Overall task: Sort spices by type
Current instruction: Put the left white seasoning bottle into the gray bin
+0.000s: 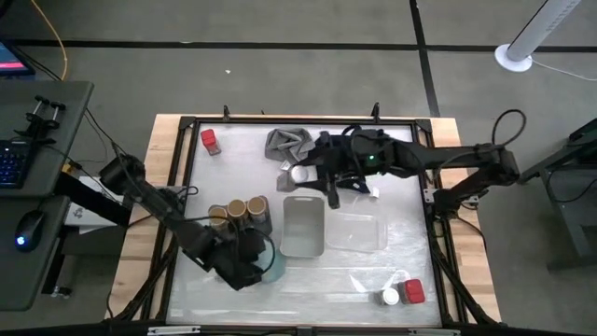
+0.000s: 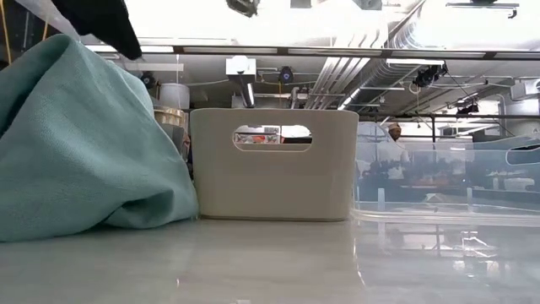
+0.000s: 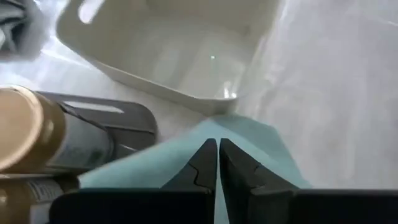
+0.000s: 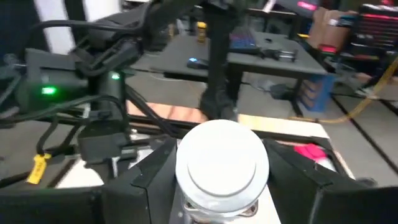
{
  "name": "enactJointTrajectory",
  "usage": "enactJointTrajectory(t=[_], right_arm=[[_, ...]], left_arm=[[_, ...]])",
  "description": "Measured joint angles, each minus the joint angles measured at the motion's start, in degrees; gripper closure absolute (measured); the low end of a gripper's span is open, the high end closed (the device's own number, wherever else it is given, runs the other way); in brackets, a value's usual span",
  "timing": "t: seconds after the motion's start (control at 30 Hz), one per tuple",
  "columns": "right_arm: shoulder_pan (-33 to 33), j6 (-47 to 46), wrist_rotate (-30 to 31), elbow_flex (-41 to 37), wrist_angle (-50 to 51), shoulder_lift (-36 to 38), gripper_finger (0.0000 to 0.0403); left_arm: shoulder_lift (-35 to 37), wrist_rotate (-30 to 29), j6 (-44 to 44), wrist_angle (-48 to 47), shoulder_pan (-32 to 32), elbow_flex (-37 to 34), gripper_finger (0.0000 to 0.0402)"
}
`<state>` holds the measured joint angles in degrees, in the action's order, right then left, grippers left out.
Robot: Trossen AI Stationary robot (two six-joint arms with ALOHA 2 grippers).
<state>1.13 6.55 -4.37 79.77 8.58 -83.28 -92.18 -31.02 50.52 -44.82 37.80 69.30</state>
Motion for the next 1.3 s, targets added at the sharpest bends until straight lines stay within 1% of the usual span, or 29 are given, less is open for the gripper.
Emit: enactJointTrajectory(t=[0.03, 0.13, 0.27, 0.33, 0.47, 0.57, 0.67, 0.77, 0.87, 0.93, 1.07, 1.3], right_arm=[[0.0, 0.08, 0.91, 0.0, 0.86, 0.42, 0.0203], [0.04, -0.02, 1.34, 0.0, 3.07, 1.34, 0.0203], [0.05, -0.01, 1.36, 0.0, 4.3, 1.7, 0.0203], [0.05, -0.03, 1.37, 0.0, 4.77, 1.72, 0.0203], [0.07, -0.05, 1.12, 0.0, 7.26, 2.14, 0.0203], [0.07, -0.74, 0.87, 0.09, 11.01, 2.26, 0.0203], [0.07, -2.33, -0.65, 0.09, 16.2, 1.61, 0.0203], [0.09, -3.27, -1.9, 0.09, 20.0, 0.65, 0.0203], [0.17, -3.53, -3.51, 0.09, 21.61, -1.23, 0.0203], [0.17, -3.53, -4.51, 0.07, 22.17, -3.13, 0.0203], [0.3, -3.54, -6.0, 0.07, 19.64, -8.48, 0.0203], [0.92, -3.11, -6.24, 0.02, 11.97, -18.46, 0.0203]], left_arm=[[-0.32, -0.1, -0.11, -0.09, -0.32, 0.0, 0.0399], [-2.47, 2.61, -0.15, -0.3, -0.24, 0.0, 0.0401], [-6.77, 4.86, 0.56, 1.06, 1.63, -0.02, 0.0401], [-8.13, 6.13, 4.29, 1.5, 2.63, -0.03, 0.0401], [-8.02, 7.87, 12.54, 0.08, 5.3, -0.04, 0.0401], [-8.27, 10.84, 16.96, -0.8, 9.29, -0.04, 0.0401], [-8.95, 11.87, 22.31, -2.48, 13.91, -0.06, 0.0401], [-10.32, 13.72, 28.53, -2.69, 18.14, -1.96, 0.0401], [-10.9, 18.59, 35.2, -1.31, 21.1, -5.49, 0.0401], [-10.82, 20.65, 39.07, -1.61, 22.26, -7.39, 0.0401], [-9.94, 20.68, 45.59, -1.54, 23.47, -9.44, 0.0401], [-9.92, 19.38, 55.87, -0.29, 23.55, -9.64, 0.0401]])
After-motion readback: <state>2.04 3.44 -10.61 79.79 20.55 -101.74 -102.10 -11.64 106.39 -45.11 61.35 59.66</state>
